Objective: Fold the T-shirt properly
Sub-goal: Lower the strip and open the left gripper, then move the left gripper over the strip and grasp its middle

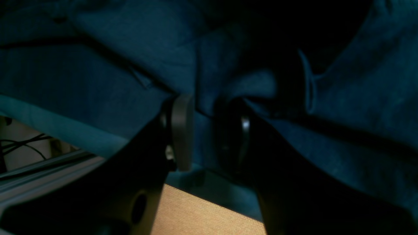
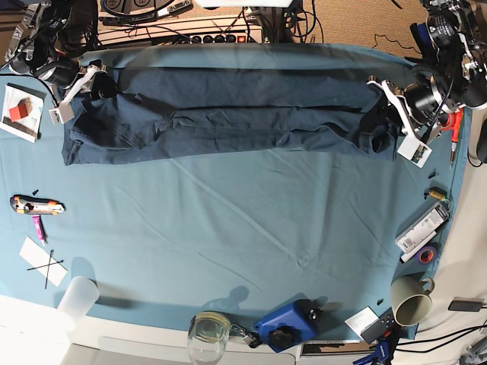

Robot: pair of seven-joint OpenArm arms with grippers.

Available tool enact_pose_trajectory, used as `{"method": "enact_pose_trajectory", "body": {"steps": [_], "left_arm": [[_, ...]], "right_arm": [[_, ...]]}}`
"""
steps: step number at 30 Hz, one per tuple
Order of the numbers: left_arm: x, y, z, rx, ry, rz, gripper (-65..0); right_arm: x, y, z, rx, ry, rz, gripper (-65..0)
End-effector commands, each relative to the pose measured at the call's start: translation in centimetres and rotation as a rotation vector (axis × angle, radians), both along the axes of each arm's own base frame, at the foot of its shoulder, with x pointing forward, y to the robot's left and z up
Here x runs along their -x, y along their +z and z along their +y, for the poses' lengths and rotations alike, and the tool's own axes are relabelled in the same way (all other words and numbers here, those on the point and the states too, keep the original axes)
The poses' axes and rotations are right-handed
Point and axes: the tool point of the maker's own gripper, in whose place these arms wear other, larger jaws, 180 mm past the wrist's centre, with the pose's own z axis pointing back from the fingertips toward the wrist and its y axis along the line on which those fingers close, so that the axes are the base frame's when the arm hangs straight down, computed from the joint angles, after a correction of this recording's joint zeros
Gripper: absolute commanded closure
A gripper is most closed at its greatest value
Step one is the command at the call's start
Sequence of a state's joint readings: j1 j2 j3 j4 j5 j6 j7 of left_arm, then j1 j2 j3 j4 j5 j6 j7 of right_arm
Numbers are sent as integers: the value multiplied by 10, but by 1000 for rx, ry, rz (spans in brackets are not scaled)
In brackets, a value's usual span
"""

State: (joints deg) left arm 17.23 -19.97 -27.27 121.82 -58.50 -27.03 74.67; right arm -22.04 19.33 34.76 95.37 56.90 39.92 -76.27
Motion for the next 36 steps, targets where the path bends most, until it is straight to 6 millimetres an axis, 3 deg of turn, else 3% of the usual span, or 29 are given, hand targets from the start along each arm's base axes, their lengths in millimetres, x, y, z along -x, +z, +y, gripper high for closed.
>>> {"method": "enact_pose_trajectory", "body": {"steps": [1,11,18,29,36], "left_arm": [[-5,13,-4,23,-4,-52,0],[8,15,-11,-9,6,-65,0],[1,23,-24,51,73,-109,0],[0,3,-84,37,32,-77,0],[-12,6,-130,5,18,-115,0]], "right_arm": [[-8,9,-5,13,3,-36,-185],[-8,9,-5,15,3,-35,-185],[-8,9,-5,13,2,-39,-185],[-9,10,-5,13,1,-43,-185],[-9,10,-5,12,-1,-47,-185]]}}
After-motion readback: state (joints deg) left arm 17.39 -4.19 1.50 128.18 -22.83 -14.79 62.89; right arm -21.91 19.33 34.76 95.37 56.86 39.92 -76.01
